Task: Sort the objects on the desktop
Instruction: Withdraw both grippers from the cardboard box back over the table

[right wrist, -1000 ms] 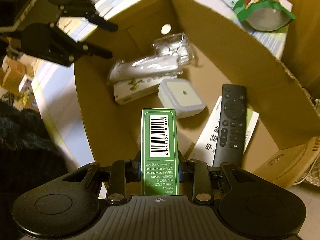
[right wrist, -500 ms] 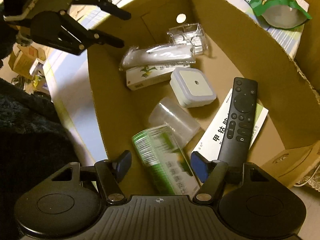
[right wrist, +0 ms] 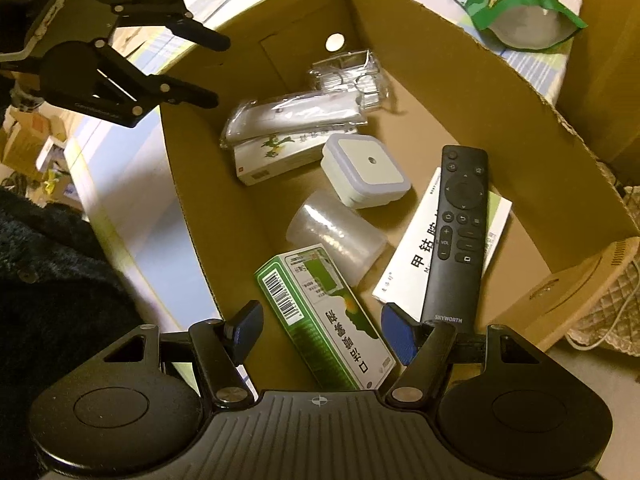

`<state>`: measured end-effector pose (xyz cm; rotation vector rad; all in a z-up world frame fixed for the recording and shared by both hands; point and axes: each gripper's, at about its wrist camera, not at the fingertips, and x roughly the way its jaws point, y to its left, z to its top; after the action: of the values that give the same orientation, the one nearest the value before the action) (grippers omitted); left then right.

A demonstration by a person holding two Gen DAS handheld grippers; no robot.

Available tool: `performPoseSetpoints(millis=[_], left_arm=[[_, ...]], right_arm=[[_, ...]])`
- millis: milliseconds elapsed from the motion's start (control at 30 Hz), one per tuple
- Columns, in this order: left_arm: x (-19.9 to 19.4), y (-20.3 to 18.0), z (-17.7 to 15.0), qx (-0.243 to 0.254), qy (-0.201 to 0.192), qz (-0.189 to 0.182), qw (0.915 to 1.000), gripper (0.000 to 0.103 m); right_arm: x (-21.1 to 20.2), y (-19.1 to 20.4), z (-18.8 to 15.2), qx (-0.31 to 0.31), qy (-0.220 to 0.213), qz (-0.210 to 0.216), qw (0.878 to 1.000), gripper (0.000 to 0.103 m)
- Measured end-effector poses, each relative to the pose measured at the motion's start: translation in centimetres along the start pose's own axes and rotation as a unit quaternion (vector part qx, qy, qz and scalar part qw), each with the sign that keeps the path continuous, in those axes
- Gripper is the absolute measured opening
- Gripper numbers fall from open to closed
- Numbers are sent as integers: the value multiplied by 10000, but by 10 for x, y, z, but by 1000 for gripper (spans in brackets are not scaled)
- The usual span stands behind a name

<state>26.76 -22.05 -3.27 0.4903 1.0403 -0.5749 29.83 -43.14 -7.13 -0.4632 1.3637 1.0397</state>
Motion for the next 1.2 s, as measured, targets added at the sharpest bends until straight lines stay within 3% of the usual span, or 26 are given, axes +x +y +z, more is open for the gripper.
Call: performPoseSetpoints(millis=[133, 433, 467, 533, 667, 1200], left_arm=[[-5, -2, -1, 22, -59, 8, 10000, 53], [-22, -8, -7, 103, -233, 41, 9997, 68], [-24, -8, -8, 117, -255, 43, 9996, 68], [-29, -9, -11, 140, -296, 37, 9995, 69], [-39, -10, -17, 196, -379, 38, 9991, 75], [-74, -6, -58, 395, -567, -6, 9976, 81]], right_arm=[[-2, 2, -3, 142, -84, -133, 9998, 69], [-13, 15, -13, 594, -446, -563, 9956, 69], [-15, 17, -14, 652, -505, -629, 9946, 74], [-20, 21, -16, 772, -646, -810, 9916, 88], [-33, 31, -22, 1013, -982, -952, 9854, 89], [-57, 90, -49, 1803, -1778, -1620, 9538, 89]])
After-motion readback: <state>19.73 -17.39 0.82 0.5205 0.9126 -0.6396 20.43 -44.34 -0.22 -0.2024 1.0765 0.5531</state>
